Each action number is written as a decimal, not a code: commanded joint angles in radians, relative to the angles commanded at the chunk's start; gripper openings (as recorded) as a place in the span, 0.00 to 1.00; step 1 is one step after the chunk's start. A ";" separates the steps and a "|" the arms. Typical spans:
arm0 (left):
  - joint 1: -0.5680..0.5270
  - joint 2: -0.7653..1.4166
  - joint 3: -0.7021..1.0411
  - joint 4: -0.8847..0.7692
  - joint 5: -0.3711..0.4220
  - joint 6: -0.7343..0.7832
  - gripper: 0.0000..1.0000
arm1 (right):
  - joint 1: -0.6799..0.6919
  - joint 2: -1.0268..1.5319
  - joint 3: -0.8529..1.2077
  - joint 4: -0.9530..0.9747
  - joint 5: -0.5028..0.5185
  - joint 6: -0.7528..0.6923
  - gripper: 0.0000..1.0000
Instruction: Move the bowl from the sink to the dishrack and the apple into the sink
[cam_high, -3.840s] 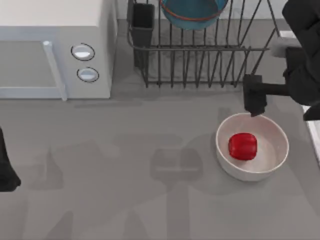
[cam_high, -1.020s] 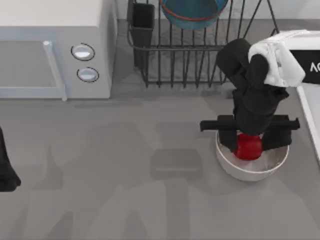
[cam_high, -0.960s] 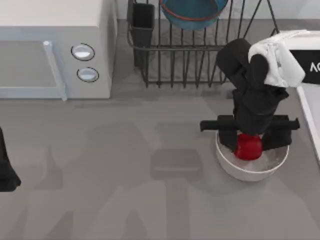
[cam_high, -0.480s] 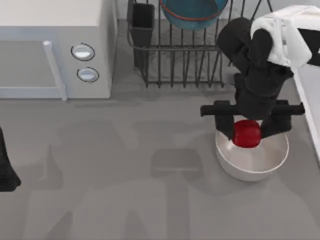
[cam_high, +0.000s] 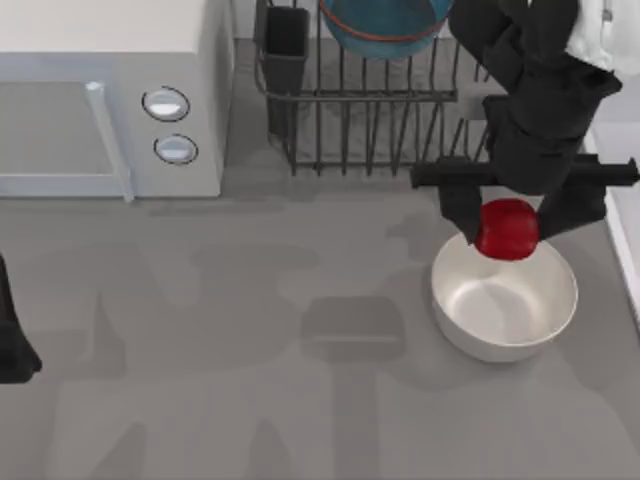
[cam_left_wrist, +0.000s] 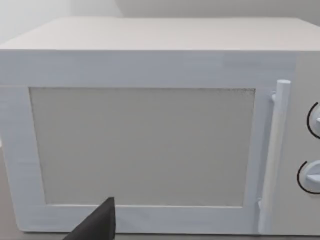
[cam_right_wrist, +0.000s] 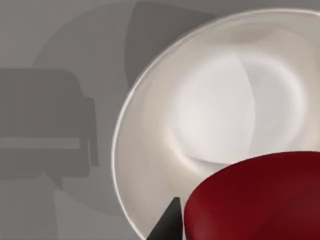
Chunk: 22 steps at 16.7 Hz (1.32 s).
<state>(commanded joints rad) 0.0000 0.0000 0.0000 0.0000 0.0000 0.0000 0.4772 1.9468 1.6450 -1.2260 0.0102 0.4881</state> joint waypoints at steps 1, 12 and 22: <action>0.000 0.000 0.000 0.000 0.000 0.000 1.00 | 0.000 0.000 0.000 0.000 0.000 0.000 0.00; 0.000 0.000 0.000 0.000 0.000 0.000 1.00 | -0.275 -0.037 -0.237 0.432 -0.085 -0.153 0.00; 0.000 0.000 0.000 0.000 0.000 0.000 1.00 | -0.751 -0.151 -0.803 1.395 -0.321 -0.362 0.00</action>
<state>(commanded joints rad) 0.0000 0.0000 0.0000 0.0000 0.0000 0.0000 -0.2735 1.7963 0.8420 0.1690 -0.3107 0.1258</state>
